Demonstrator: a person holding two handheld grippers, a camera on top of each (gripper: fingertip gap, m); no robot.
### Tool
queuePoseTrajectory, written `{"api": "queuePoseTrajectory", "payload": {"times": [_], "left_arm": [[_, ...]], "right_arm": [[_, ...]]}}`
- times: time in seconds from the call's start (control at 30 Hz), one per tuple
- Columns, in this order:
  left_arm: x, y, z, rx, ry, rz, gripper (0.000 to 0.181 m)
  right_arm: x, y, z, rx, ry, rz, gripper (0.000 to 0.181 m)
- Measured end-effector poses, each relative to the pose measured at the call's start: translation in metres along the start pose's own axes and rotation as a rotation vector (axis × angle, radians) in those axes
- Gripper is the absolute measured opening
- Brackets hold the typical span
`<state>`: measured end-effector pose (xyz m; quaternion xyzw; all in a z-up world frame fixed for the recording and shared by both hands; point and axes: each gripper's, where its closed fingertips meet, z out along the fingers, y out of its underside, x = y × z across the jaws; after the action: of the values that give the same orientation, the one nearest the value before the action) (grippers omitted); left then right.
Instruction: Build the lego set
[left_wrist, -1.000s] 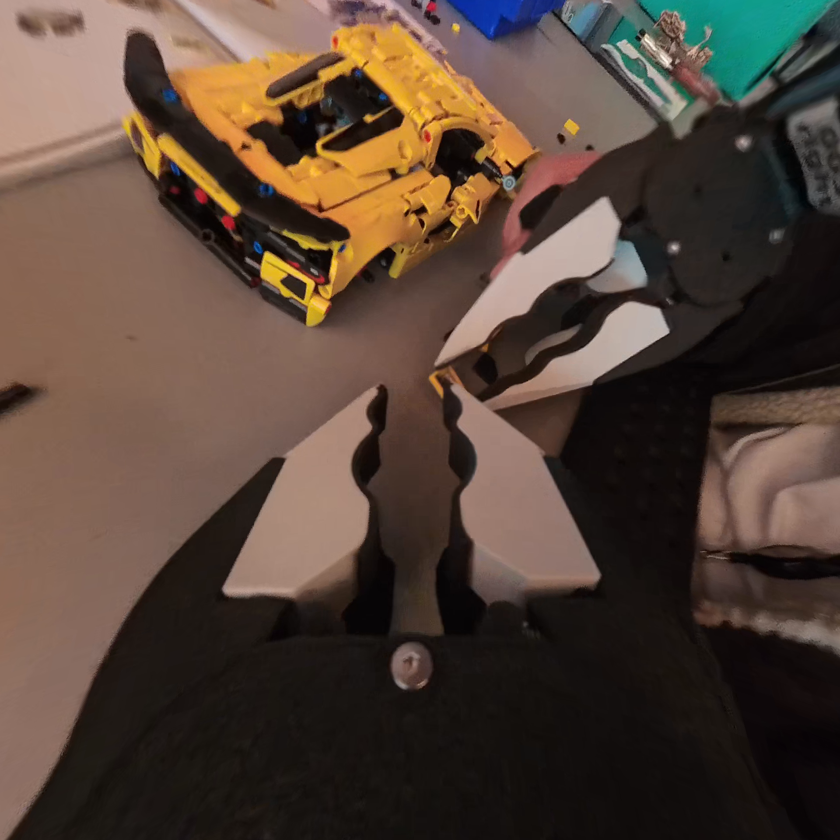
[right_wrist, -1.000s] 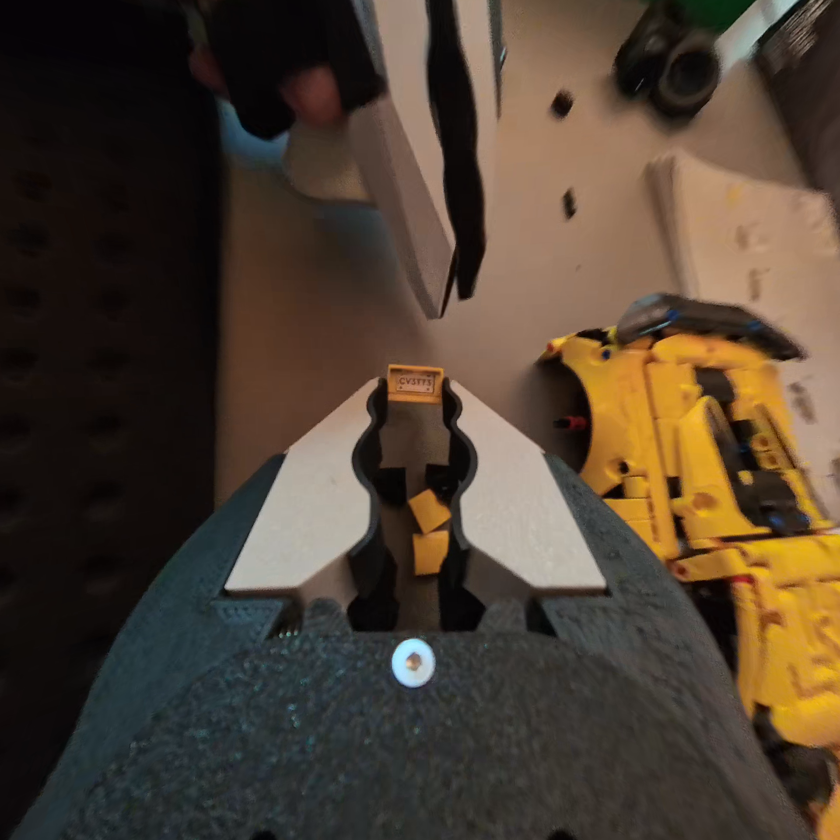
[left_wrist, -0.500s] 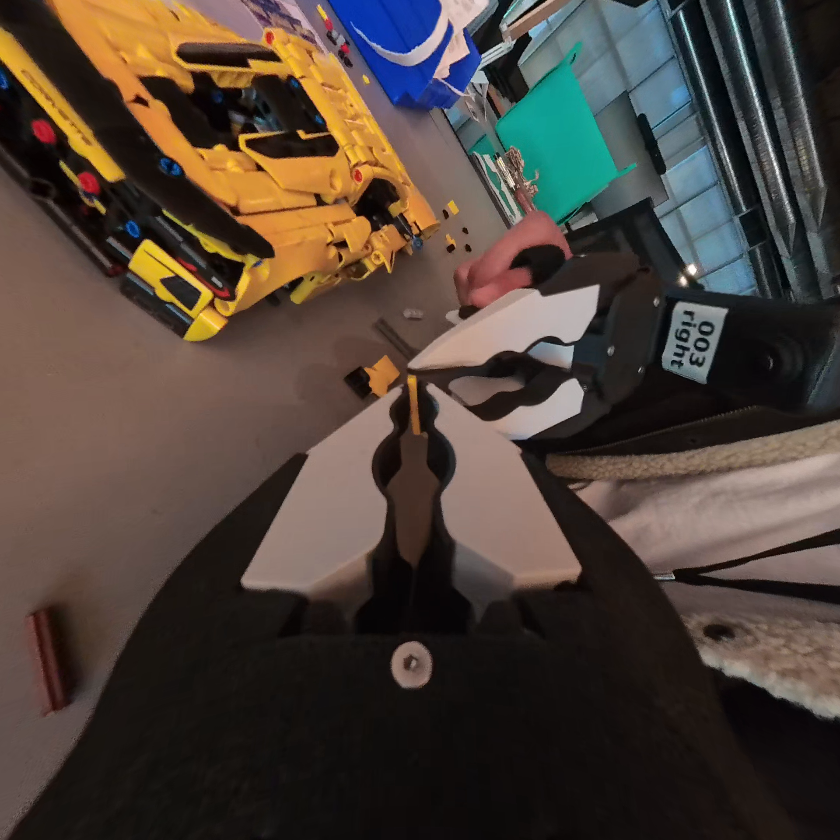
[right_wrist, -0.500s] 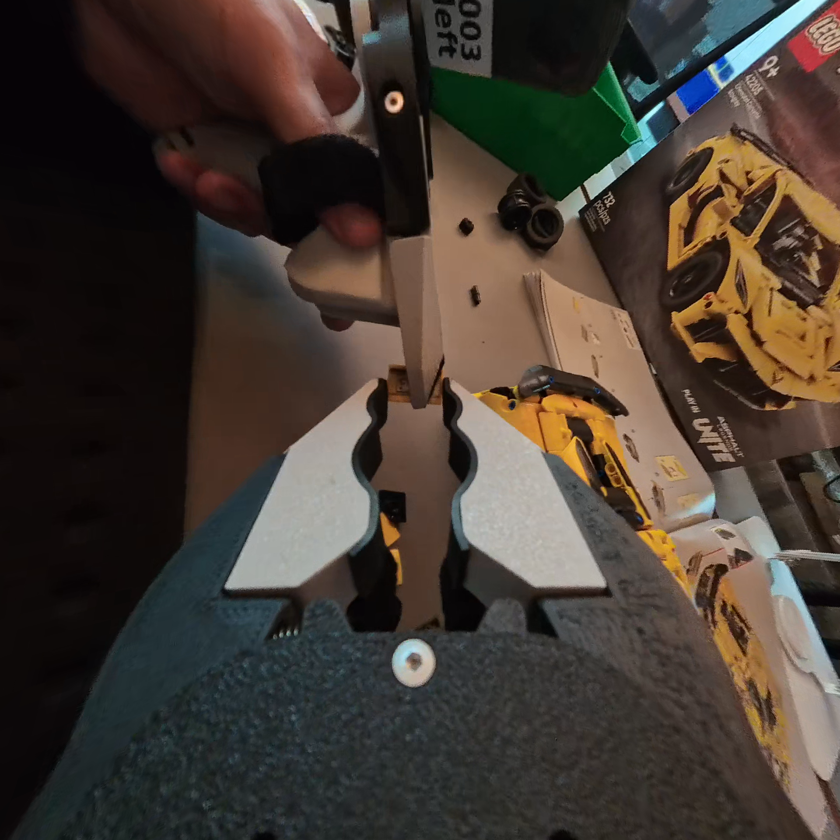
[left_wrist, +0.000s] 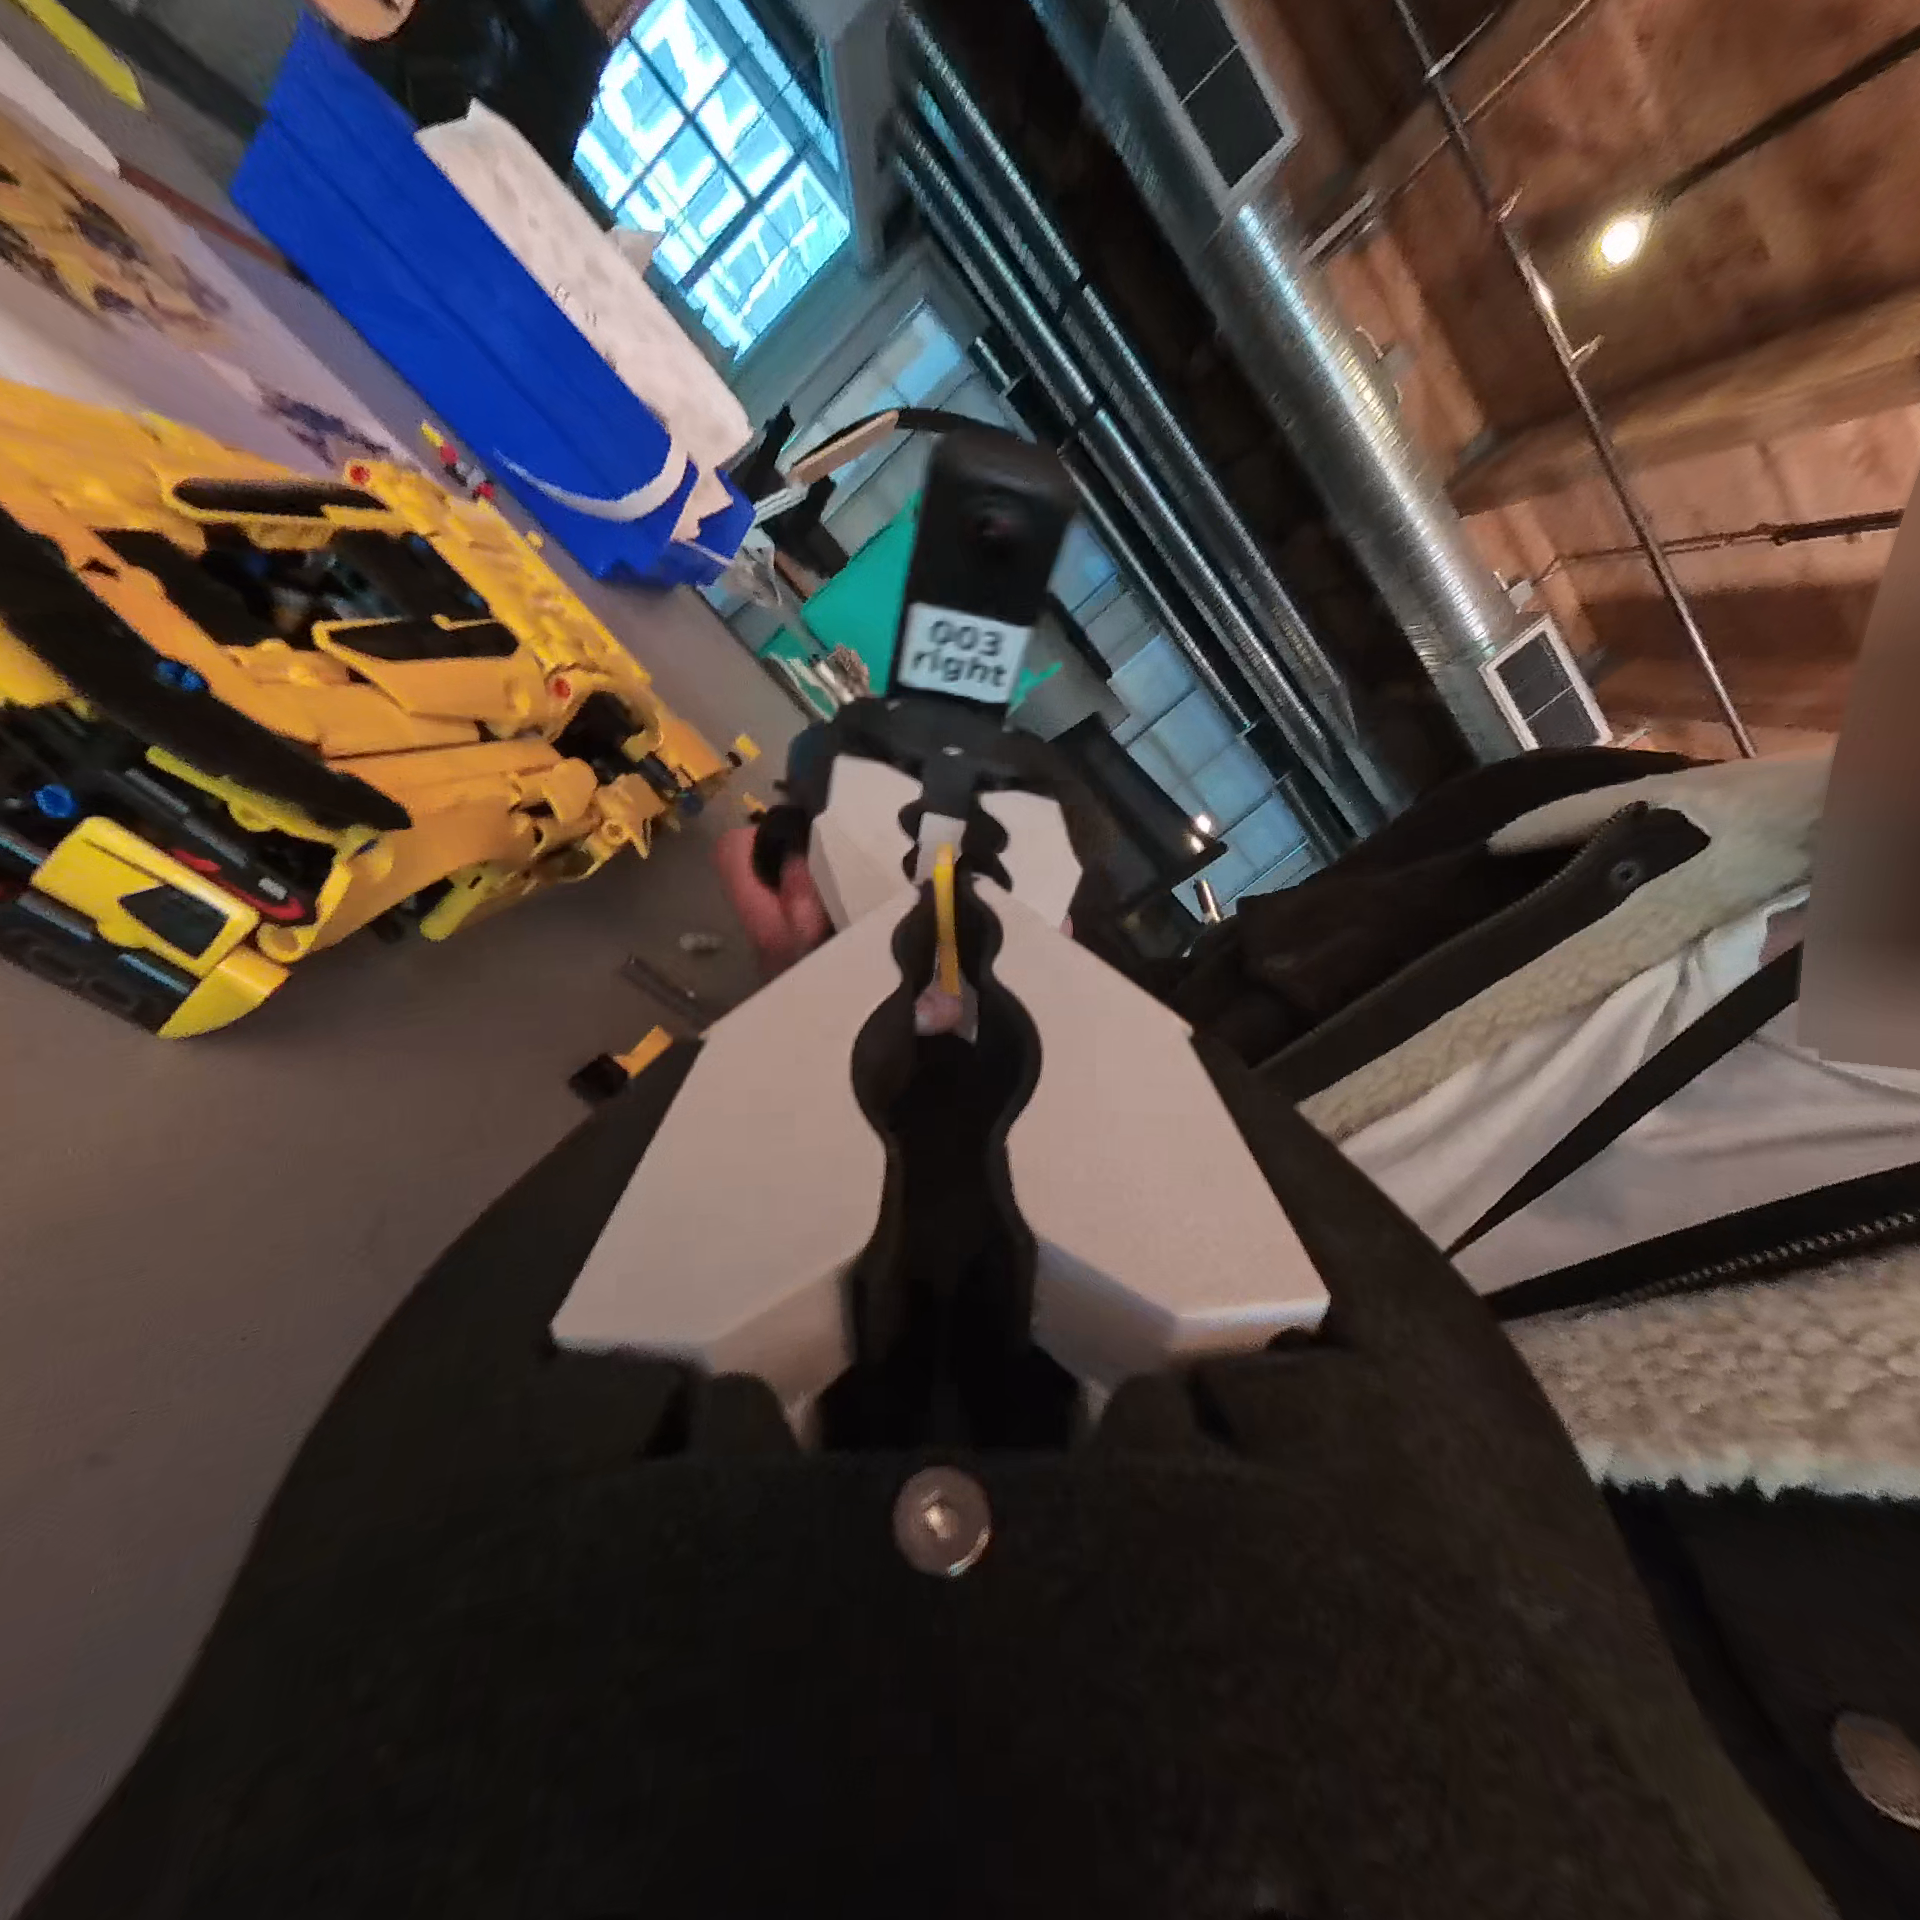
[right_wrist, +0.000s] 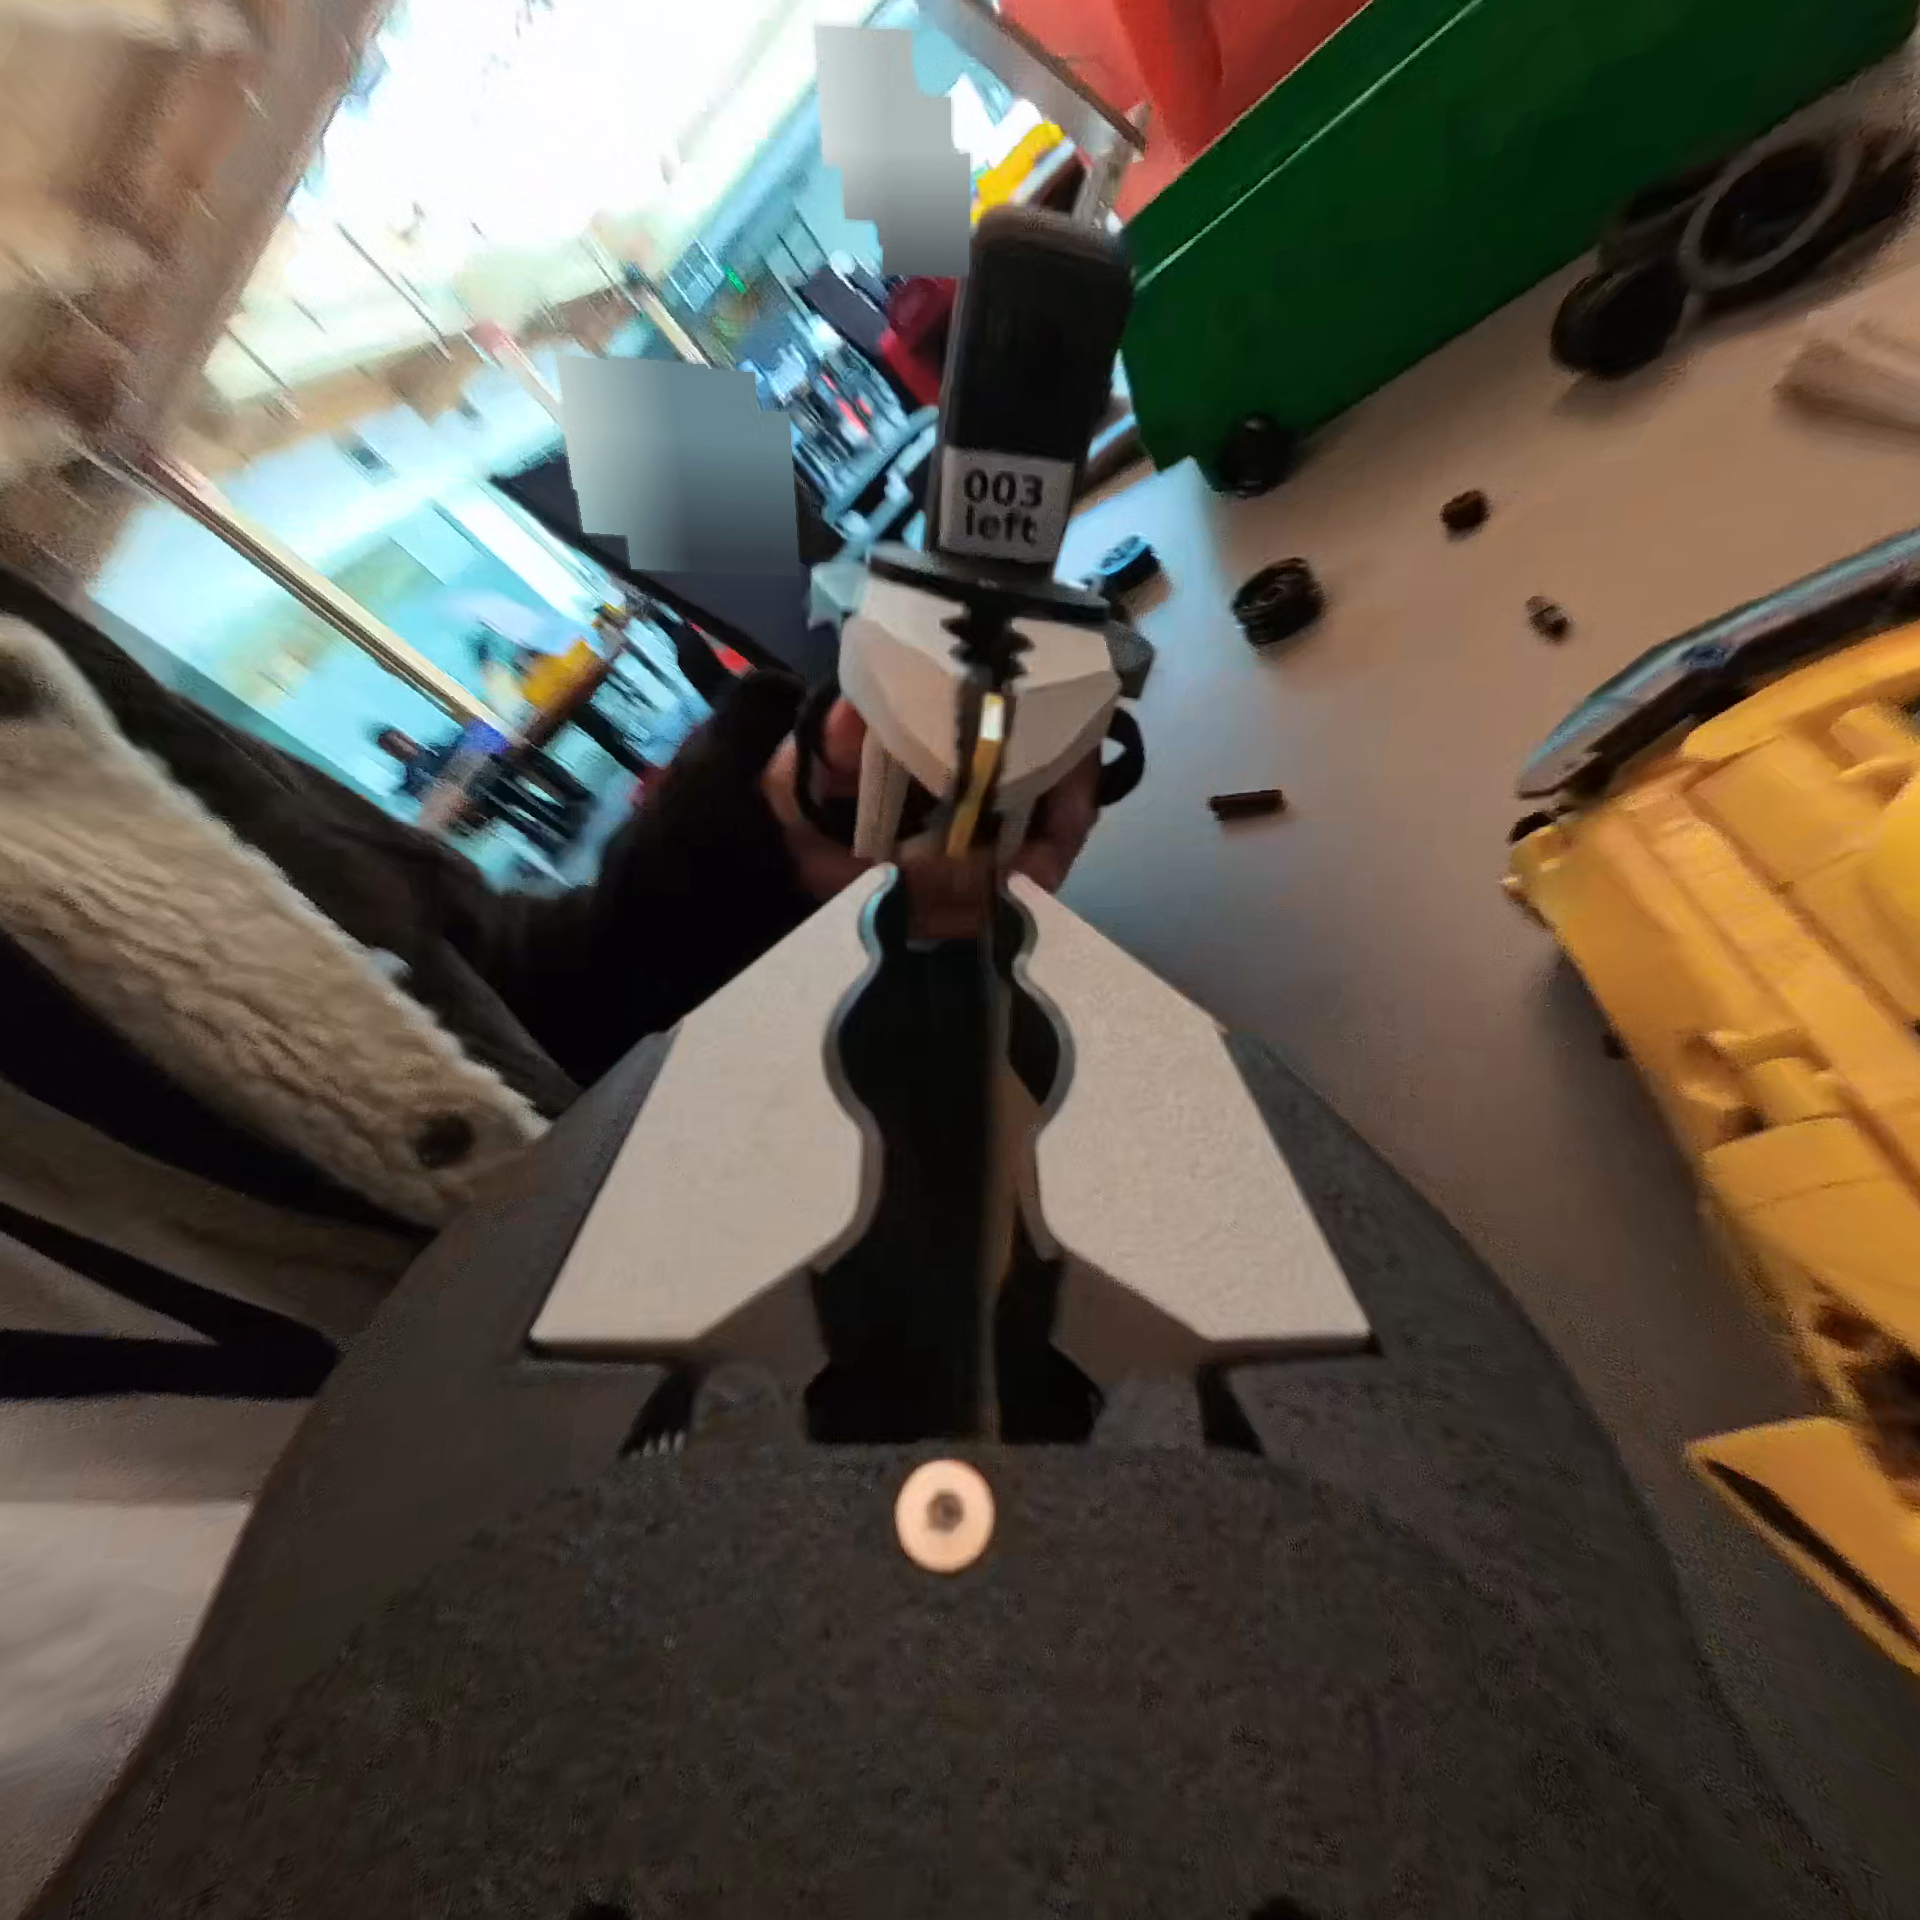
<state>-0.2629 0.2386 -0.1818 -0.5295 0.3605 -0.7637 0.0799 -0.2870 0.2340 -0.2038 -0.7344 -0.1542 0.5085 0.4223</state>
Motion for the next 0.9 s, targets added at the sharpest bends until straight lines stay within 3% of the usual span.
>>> {"api": "queuePoseTrajectory", "payload": {"times": [0.27,0.67,0.73,0.9], "left_arm": [[0.002,-0.003,0.013,0.070,-0.022,0.045,0.003],[-0.001,-0.004,0.012,0.052,-0.103,0.144,0.003],[-0.002,-0.006,0.010,0.067,-0.100,0.128,0.003],[-0.002,-0.006,0.010,0.083,-0.086,0.112,0.003]], "right_arm": [[-0.002,-0.012,0.000,0.108,-0.099,0.190,0.002],[0.001,-0.005,0.001,0.064,-0.039,0.146,0.003],[0.000,-0.009,0.000,0.088,-0.053,0.150,0.010],[0.003,-0.006,-0.002,0.057,-0.020,0.124,0.003]]}}
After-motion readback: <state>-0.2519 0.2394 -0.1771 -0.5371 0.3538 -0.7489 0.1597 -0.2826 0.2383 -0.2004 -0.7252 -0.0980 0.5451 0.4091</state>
